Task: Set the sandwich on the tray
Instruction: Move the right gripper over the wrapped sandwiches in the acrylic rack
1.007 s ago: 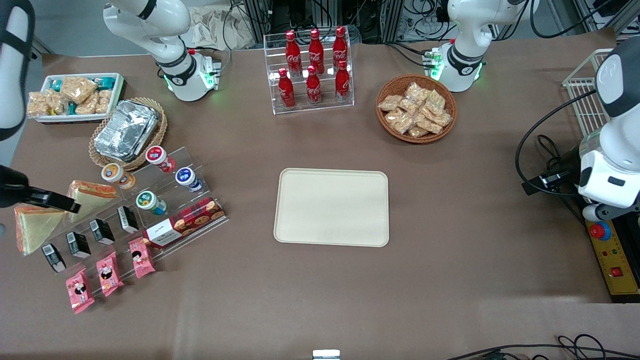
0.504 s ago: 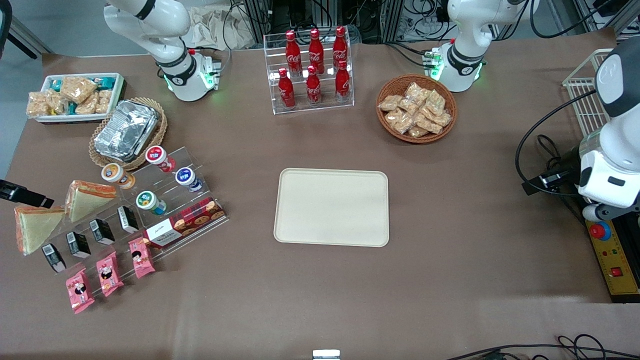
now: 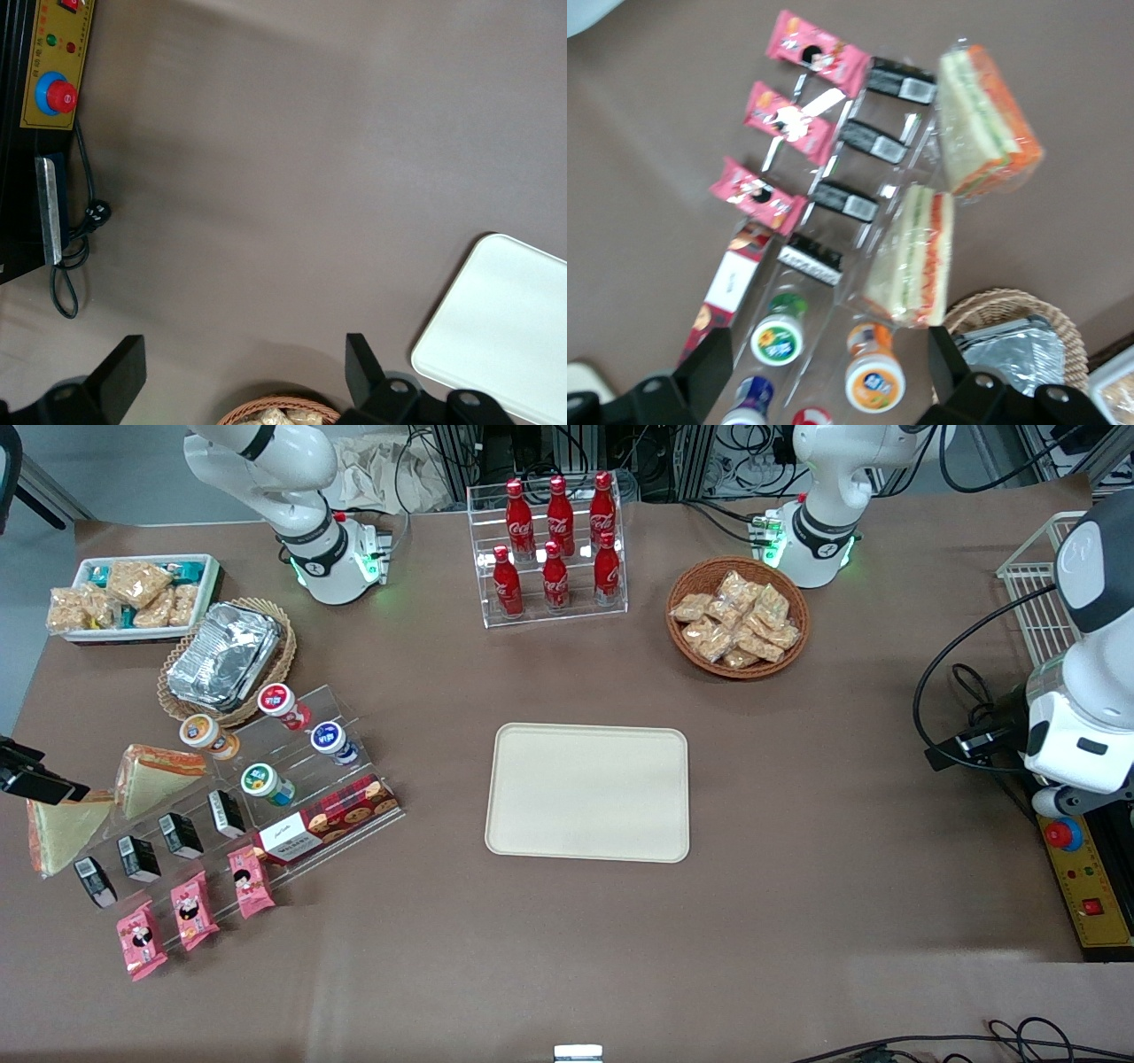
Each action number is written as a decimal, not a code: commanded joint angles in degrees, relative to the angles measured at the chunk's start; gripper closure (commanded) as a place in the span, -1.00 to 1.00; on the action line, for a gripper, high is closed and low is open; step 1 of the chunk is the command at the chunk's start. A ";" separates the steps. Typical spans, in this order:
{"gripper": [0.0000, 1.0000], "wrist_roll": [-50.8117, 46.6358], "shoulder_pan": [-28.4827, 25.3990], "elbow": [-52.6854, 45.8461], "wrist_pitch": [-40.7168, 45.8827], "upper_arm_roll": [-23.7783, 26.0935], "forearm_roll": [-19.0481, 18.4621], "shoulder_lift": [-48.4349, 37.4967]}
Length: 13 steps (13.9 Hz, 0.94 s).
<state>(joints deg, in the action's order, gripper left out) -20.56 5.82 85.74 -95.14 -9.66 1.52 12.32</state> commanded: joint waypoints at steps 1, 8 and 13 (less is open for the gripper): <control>-0.96 1.64 1.73 -0.31 -1.01 0.09 -2.05 1.30; -0.96 9.48 5.08 -1.28 -4.08 0.08 -1.18 4.82; -0.95 21.43 10.95 -0.58 -7.15 0.08 -0.64 7.01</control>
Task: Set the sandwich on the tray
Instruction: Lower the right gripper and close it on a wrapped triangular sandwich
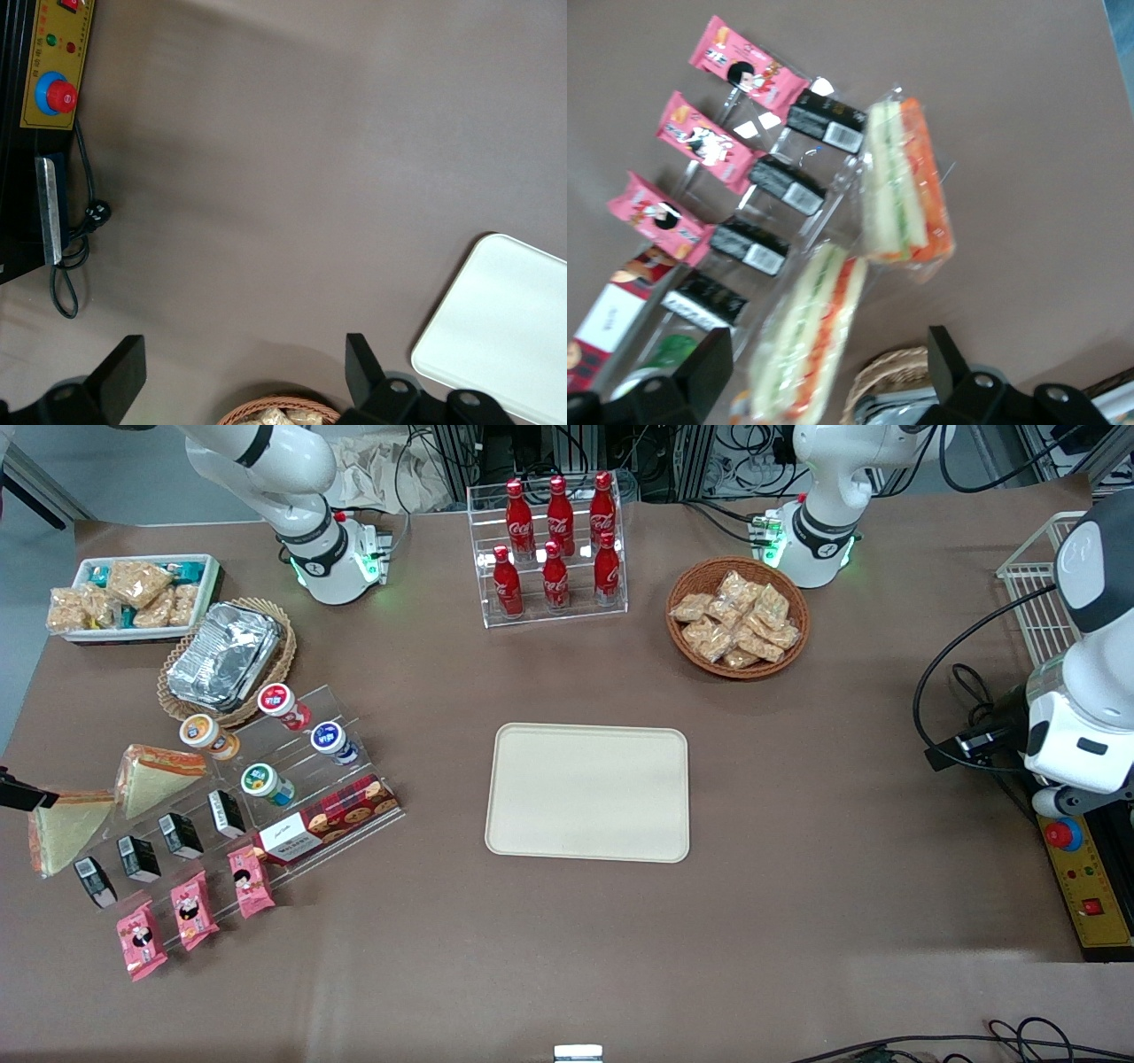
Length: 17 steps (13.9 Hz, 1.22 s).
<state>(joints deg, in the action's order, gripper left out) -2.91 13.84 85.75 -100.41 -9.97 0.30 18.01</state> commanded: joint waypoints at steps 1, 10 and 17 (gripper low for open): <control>-0.95 4.75 3.20 -0.50 -2.76 0.39 0.58 1.41; -0.94 7.65 3.91 4.77 -10.06 0.39 0.58 3.26; -0.93 9.24 4.79 5.13 -11.74 0.48 2.33 4.66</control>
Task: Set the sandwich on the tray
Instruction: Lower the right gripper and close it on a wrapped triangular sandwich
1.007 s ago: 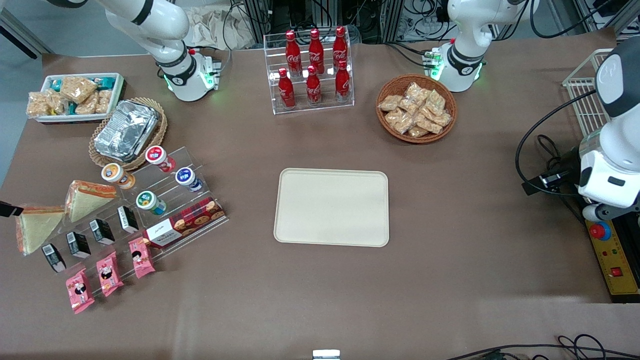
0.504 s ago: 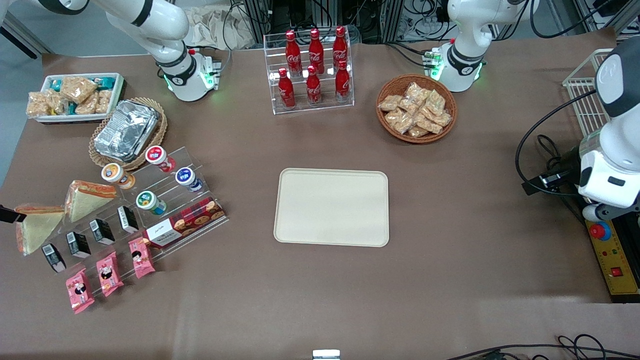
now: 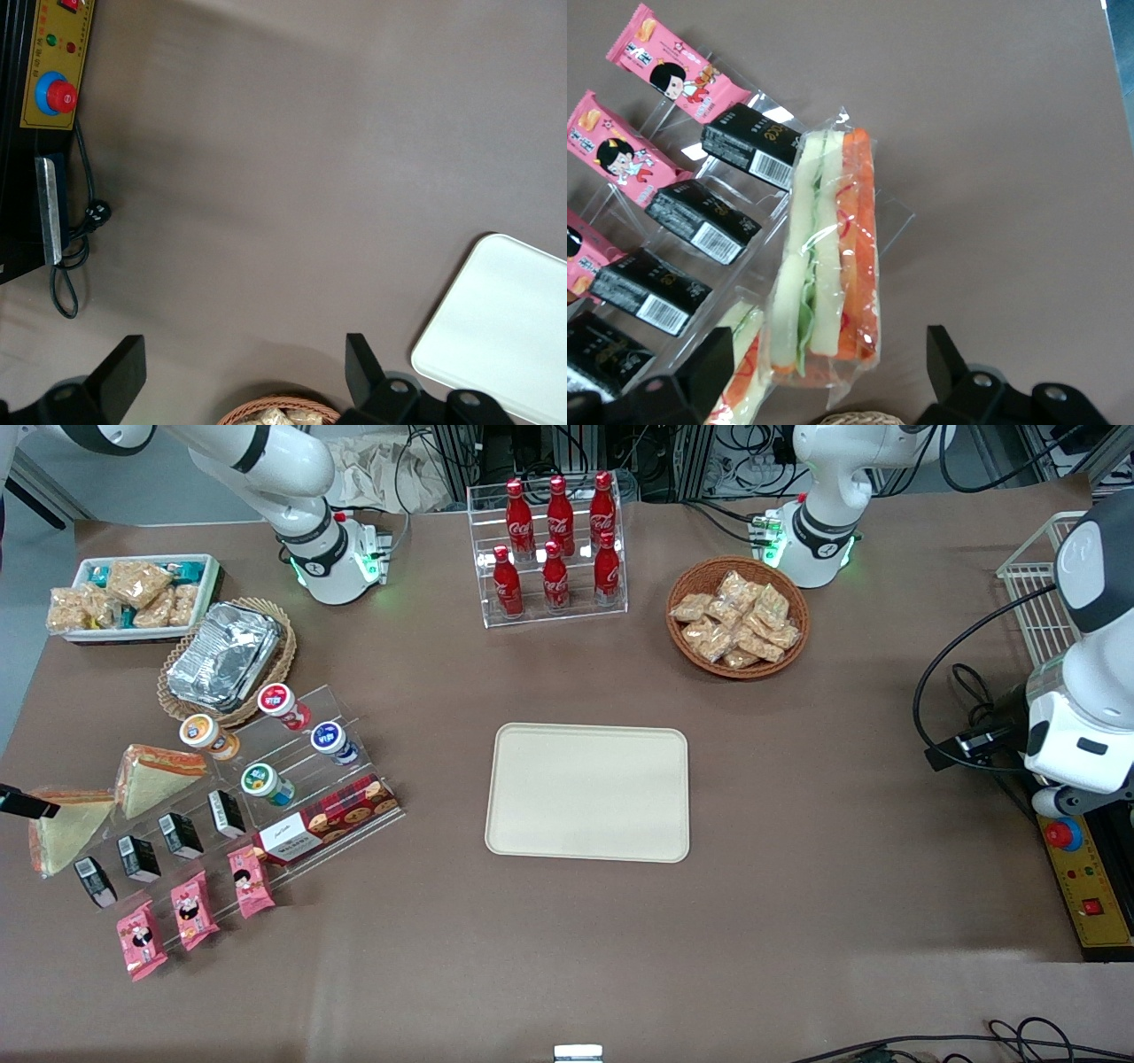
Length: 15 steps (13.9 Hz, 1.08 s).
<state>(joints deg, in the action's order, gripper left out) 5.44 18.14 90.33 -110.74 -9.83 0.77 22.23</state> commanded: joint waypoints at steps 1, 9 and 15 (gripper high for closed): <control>-0.93 0.88 0.49 0.55 -1.50 0.34 2.65 0.80; -0.78 1.06 0.58 1.43 -3.34 0.43 2.83 1.33; 0.01 12.74 3.39 1.17 -3.26 0.26 9.86 2.29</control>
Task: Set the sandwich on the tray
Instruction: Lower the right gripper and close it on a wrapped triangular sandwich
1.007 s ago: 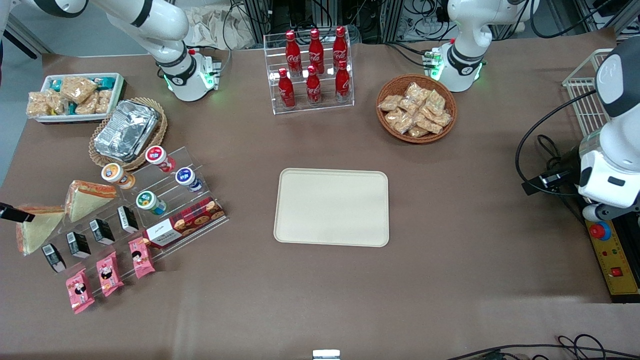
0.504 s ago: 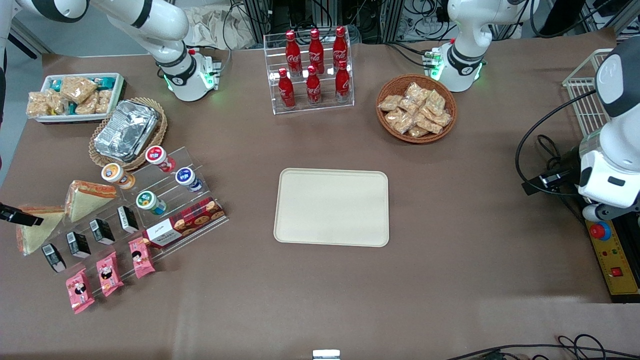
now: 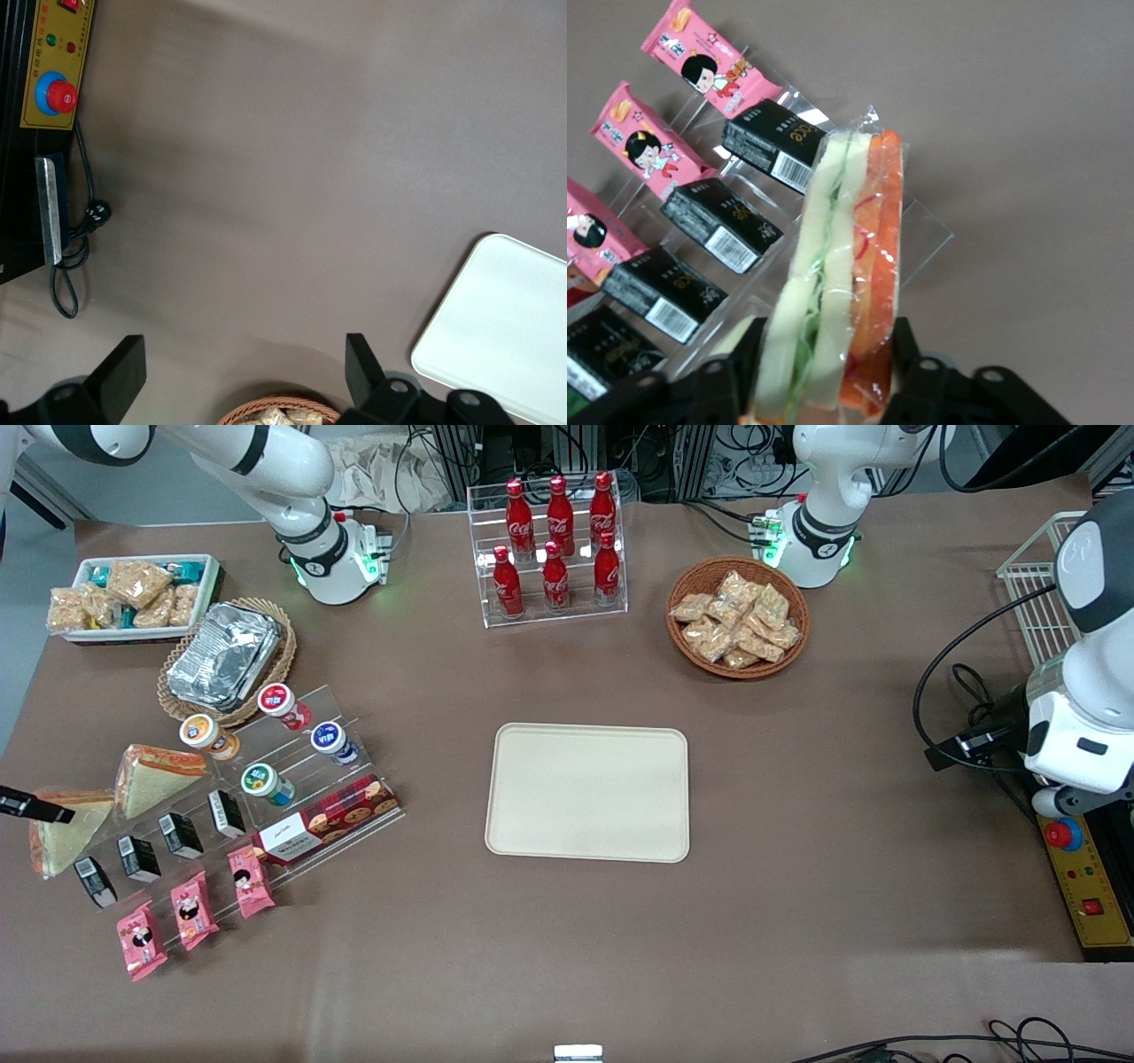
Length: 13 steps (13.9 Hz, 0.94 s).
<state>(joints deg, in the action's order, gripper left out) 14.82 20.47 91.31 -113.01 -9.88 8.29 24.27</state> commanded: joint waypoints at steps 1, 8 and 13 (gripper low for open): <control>0.02 3.37 0.98 -0.07 -0.73 0.38 2.34 0.16; 0.04 3.37 -1.48 -9.29 10.42 0.74 0.76 -0.72; 0.04 6.69 -12.44 -13.08 13.95 1.09 -2.66 -3.96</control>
<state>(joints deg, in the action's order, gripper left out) 18.92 12.56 79.27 -100.60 -8.50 7.60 21.76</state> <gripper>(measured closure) 0.520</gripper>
